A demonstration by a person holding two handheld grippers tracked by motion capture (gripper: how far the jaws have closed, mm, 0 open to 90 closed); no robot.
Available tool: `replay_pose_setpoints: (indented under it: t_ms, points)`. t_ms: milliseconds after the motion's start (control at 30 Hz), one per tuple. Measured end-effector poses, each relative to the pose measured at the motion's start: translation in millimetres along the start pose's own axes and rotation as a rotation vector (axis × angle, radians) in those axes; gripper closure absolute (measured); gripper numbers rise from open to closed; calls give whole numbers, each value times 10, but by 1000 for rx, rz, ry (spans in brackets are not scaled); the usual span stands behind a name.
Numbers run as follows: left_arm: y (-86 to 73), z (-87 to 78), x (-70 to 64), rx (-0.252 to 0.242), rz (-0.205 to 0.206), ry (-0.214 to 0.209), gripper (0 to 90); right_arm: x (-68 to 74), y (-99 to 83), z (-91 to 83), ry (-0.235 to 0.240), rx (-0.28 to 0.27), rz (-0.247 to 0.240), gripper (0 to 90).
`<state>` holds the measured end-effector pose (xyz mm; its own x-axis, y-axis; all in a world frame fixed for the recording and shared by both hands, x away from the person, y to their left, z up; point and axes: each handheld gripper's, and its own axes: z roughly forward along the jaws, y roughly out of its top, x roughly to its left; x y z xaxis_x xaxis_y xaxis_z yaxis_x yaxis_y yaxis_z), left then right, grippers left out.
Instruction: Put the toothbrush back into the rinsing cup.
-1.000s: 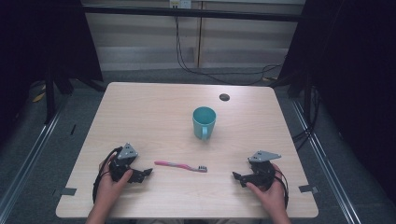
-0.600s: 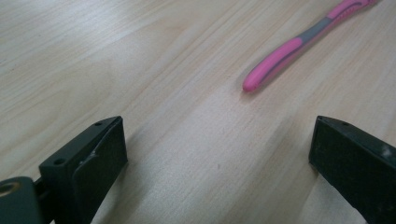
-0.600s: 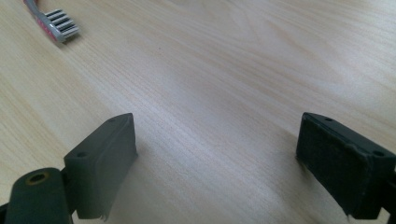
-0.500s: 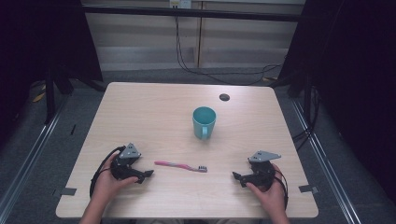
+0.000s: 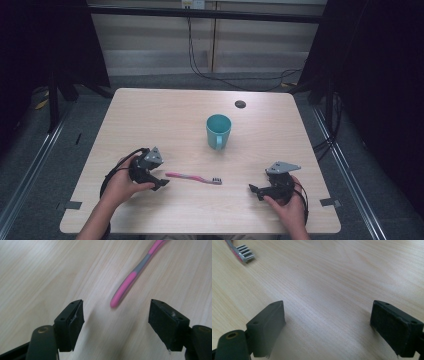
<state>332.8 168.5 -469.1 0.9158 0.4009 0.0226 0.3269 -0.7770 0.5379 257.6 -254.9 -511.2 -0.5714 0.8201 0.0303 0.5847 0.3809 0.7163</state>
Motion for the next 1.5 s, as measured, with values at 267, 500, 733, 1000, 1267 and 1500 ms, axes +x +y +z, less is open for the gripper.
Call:
replay_pose_setpoints:
  t_ms: [267, 500, 733, 1000, 1267, 1500]
  points:
    - [311, 89, -34, 76, 78, -31, 336, 0, 0, 1, 3, -1, -3, 116]
    - [444, 184, -92, 122, 128, -56, 400, 1, 0, 1, 4, -1, -3, 116]
    - [506, 281, -118, 171, 170, -70, 474, 1, 0, 1, 4, -1, -3, 116]
    - [541, 327, -127, 213, 205, -87, 548, 1, 0, 1, 4, -1, -3, 116]
    - [565, 349, -128, 243, 234, -101, 614, 1, 0, 1, 5, -1, -3, 116]
    - [570, 351, -125, 262, 227, -129, 745, 1, 0, 1, 5, -1, -3, 116]
